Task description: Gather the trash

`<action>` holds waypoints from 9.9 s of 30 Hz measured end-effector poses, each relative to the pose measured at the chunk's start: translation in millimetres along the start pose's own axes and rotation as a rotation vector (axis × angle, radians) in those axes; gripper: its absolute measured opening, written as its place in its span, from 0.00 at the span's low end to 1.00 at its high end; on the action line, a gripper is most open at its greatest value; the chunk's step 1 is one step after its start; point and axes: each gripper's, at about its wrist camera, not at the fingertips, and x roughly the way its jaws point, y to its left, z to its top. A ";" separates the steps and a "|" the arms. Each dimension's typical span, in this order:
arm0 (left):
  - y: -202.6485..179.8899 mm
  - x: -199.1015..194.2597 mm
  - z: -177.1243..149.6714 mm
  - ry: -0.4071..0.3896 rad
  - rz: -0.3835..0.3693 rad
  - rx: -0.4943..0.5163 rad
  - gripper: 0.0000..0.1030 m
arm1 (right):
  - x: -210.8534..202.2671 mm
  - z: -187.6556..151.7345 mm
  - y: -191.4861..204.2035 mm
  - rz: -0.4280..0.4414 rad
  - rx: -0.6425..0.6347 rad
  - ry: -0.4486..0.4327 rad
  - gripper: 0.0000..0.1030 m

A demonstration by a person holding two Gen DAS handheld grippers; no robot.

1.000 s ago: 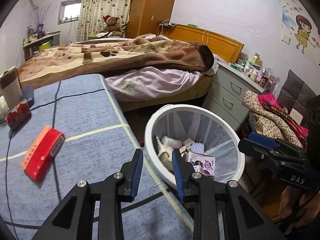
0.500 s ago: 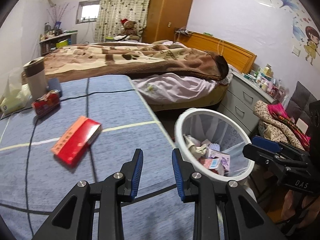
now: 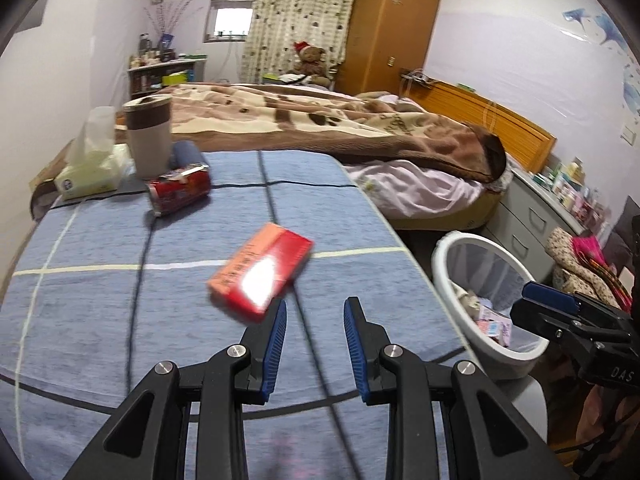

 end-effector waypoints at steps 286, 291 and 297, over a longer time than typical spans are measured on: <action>-99.2 -31.6 -56.0 0.035 -0.027 0.100 0.61 | -58.1 -58.9 -34.4 -0.166 0.069 -0.030 0.68; -96.5 -33.0 -58.2 0.035 -0.018 0.091 0.61 | -57.1 -58.3 -34.1 -0.164 0.068 -0.029 0.68; -96.4 -34.9 -60.9 0.031 -0.009 0.093 0.61 | -56.3 -58.9 -31.3 -0.159 0.063 -0.028 0.68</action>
